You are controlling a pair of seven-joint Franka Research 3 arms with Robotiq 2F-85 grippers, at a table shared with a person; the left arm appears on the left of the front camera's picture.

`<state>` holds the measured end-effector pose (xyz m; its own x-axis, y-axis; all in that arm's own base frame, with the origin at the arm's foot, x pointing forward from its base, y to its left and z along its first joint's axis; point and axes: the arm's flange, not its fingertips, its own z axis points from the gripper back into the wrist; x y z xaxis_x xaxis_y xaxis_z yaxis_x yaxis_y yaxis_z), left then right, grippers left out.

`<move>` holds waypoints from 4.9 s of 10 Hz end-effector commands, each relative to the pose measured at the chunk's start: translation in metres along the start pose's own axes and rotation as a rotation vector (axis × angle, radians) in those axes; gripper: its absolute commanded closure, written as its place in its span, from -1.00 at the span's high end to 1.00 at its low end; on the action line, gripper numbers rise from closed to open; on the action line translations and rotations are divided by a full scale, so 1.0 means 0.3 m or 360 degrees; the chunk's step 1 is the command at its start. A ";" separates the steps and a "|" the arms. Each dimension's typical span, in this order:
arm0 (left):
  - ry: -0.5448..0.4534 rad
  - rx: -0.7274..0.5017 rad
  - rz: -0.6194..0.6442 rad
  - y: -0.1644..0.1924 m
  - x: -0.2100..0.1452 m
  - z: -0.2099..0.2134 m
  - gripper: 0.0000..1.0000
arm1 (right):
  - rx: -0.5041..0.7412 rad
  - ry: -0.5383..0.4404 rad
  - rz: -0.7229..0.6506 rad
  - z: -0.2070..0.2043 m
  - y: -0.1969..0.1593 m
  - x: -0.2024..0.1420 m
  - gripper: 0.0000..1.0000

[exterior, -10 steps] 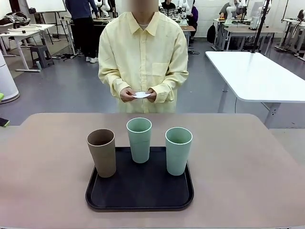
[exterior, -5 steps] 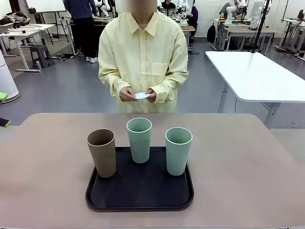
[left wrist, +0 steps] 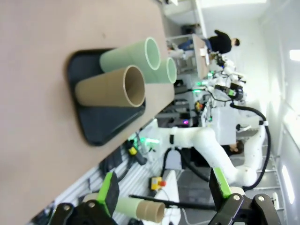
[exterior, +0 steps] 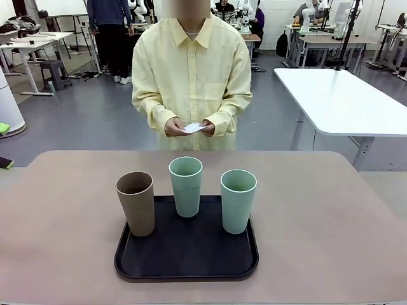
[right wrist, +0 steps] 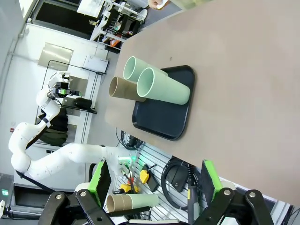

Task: Place coasters on the table and set cups on them.
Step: Pick up one Reusable plastic cup and place it on a coaster set by the human.

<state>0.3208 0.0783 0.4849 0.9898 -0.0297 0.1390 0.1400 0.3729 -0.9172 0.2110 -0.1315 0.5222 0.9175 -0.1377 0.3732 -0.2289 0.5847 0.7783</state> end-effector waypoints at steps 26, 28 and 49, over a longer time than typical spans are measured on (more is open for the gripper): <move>0.0008 -0.0020 -0.0028 0.006 -0.002 0.003 1.00 | -0.0280 0.0613 0.1241 -0.312 0.206 0.466 1.00; 0.0008 -0.0020 -0.0028 0.006 -0.002 0.003 1.00 | -0.0138 0.0707 0.1448 -0.404 0.186 0.484 1.00; 0.0008 -0.0020 -0.0028 0.006 -0.002 0.003 1.00 | 0.0527 0.0174 0.2030 -0.744 -0.244 0.336 1.00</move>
<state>0.3214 0.0789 0.4841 0.9900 -0.0297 0.1381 0.1393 0.3714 -0.9180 0.3971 -0.0070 0.3847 0.0291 0.4459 0.8946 -0.9995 0.0247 0.0202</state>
